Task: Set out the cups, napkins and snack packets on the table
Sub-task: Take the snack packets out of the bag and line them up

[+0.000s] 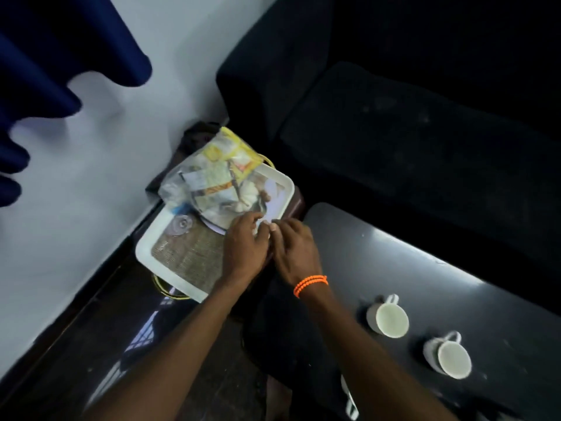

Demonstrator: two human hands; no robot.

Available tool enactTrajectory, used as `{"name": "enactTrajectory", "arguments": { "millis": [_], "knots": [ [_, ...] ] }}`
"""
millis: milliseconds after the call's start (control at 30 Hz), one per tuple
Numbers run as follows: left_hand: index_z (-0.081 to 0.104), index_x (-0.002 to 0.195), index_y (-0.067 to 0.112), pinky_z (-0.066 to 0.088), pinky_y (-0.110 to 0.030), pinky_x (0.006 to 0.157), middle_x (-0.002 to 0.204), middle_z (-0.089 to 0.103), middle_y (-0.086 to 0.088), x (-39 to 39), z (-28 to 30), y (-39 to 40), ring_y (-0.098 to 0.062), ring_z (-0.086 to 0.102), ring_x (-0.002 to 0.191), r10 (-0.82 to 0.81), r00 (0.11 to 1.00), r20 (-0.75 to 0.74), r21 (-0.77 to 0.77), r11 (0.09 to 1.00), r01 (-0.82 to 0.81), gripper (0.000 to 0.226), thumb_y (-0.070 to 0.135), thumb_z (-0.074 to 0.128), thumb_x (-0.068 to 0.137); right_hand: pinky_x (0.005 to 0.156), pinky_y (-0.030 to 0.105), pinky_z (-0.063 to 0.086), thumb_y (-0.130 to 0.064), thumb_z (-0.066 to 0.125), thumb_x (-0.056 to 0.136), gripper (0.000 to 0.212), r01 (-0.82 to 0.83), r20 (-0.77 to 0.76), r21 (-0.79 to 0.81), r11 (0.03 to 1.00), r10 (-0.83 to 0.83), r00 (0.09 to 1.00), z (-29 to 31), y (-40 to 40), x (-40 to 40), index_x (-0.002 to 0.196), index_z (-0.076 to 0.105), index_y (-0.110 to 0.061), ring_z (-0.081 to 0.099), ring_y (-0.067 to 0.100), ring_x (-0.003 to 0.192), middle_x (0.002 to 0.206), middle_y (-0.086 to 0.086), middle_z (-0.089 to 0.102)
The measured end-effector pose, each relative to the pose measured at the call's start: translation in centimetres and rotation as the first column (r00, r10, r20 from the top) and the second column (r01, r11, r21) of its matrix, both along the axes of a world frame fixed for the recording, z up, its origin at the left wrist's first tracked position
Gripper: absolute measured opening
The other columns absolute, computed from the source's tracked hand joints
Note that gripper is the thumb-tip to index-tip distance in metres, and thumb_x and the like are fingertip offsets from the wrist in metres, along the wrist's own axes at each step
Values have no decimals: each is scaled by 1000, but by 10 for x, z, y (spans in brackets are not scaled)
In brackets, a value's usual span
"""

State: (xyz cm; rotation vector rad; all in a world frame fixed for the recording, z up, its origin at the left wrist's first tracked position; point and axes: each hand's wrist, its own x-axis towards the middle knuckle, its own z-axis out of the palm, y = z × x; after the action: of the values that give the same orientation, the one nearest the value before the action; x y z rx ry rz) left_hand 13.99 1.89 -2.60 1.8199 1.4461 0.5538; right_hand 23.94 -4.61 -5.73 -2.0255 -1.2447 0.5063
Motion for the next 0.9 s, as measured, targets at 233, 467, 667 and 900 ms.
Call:
{"name": "enactTrajectory", "arguments": {
  "millis": [233, 467, 667, 900],
  "knots": [
    [68, 122, 7, 46, -42, 101, 125, 69, -17, -75, 7, 106, -37, 61, 122, 114, 983, -143, 241, 967, -77, 30, 13, 65, 93, 106, 53, 47, -35, 59, 99, 56, -288, 140, -65, 955, 295, 945, 4, 115, -34, 152, 47, -21, 46, 38, 140, 162, 13, 39],
    [53, 149, 8, 37, -45, 117, 154, 56, -16, -99, -4, 184, -36, 49, 143, 72, 956, -285, 99, 994, -45, 49, 34, 48, 109, 116, 51, 34, -40, 61, 92, 75, -340, 277, -284, 896, 417, 866, -4, 164, -56, 159, 29, -35, 5, 27, 160, 173, 1, 3],
    [72, 118, 4, 48, -34, 88, 117, 75, -24, -97, 0, 187, -36, 68, 113, 256, 965, -46, -68, 963, -259, 48, 41, 40, 111, 120, 53, 25, -45, 58, 95, 68, -227, 185, -204, 952, 265, 946, -23, 121, -71, 157, 33, -34, 12, 30, 158, 173, -4, 9],
    [71, 79, 11, 33, -15, 35, 44, 58, -1, -91, -8, 182, -8, 39, 24, 263, 964, 47, -520, 830, -201, 37, 39, 63, 102, 109, 41, 47, -21, 67, 95, 29, 6, -243, 4, 1000, -5, 970, -16, 85, -66, 123, 69, -15, 50, 20, 139, 154, 4, 51]
  ]
}}
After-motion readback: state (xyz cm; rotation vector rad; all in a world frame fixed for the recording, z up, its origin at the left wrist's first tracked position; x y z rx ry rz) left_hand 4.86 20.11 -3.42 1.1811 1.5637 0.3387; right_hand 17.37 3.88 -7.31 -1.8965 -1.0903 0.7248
